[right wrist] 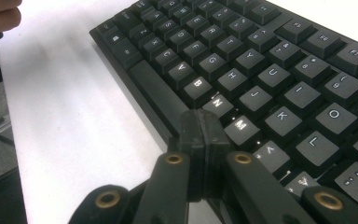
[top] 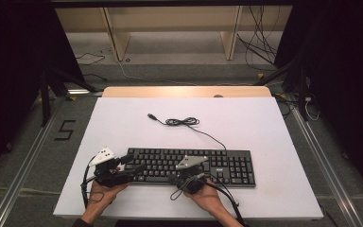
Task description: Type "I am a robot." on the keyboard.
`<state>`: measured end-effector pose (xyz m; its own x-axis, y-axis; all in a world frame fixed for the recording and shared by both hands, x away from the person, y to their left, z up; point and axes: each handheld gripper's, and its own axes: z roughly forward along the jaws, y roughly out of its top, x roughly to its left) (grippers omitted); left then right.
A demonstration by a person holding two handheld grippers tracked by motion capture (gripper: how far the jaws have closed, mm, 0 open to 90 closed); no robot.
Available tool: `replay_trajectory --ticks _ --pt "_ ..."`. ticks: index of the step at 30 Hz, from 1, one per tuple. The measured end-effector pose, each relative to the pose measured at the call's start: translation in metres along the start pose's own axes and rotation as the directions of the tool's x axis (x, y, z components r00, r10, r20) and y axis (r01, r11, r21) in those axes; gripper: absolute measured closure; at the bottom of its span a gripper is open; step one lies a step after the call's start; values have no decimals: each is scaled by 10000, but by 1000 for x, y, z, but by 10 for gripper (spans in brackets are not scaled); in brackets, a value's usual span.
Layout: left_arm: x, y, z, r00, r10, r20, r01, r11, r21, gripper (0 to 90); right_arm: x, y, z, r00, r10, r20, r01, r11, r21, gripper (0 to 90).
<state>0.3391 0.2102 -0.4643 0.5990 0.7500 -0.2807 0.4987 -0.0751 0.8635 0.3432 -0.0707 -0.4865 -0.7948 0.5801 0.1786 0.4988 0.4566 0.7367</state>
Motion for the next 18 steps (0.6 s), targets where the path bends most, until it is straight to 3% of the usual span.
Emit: replay_trajectory --ticks 9,18 --pt "1 0 0 10000 -11 -21 11 10000 28 290 0 0 -1 10000 93 -9 -93 10000 7 900" --pt "1 0 1 10000 -44 -40 44 10000 48 290 -3 3 -11 9992 291 -287 -305 9983 -497 809"
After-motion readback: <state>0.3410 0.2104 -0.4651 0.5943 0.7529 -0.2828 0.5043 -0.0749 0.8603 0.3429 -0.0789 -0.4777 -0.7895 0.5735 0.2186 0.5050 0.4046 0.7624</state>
